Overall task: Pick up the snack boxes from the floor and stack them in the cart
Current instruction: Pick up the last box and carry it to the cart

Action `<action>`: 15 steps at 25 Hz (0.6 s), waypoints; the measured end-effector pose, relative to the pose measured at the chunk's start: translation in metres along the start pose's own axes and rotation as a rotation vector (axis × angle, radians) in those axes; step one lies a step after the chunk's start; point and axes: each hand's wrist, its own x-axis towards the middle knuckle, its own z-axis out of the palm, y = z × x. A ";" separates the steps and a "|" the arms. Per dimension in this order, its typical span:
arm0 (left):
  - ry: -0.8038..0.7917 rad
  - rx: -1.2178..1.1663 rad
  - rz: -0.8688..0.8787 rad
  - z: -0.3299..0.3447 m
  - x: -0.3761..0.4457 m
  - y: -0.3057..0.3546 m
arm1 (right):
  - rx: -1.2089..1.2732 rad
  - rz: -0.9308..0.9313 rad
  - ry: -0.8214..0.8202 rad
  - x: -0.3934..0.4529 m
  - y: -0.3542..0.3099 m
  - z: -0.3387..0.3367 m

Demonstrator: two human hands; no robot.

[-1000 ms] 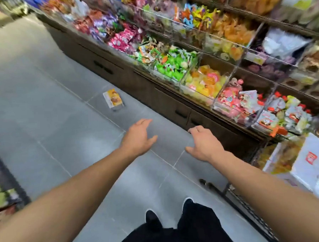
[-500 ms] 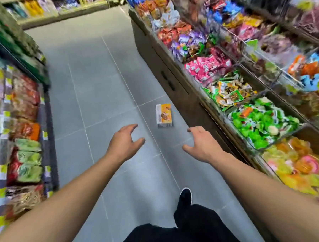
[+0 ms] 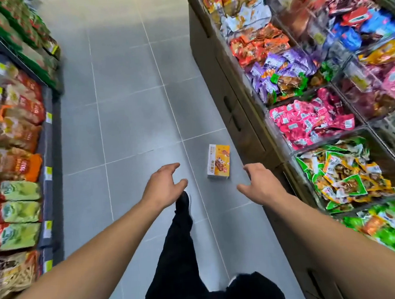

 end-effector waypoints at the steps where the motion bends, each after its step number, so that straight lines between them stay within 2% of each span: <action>1: -0.027 0.008 0.003 -0.001 0.029 -0.005 | 0.018 0.031 -0.008 0.024 -0.004 0.001; 5: -0.144 0.067 0.030 0.010 0.156 -0.025 | 0.084 0.153 -0.047 0.132 -0.008 0.024; 9: -0.217 0.089 0.030 0.046 0.244 -0.041 | 0.150 0.224 -0.074 0.216 0.010 0.064; 15: -0.289 0.120 0.047 0.187 0.401 -0.102 | 0.271 0.319 -0.063 0.370 0.089 0.202</action>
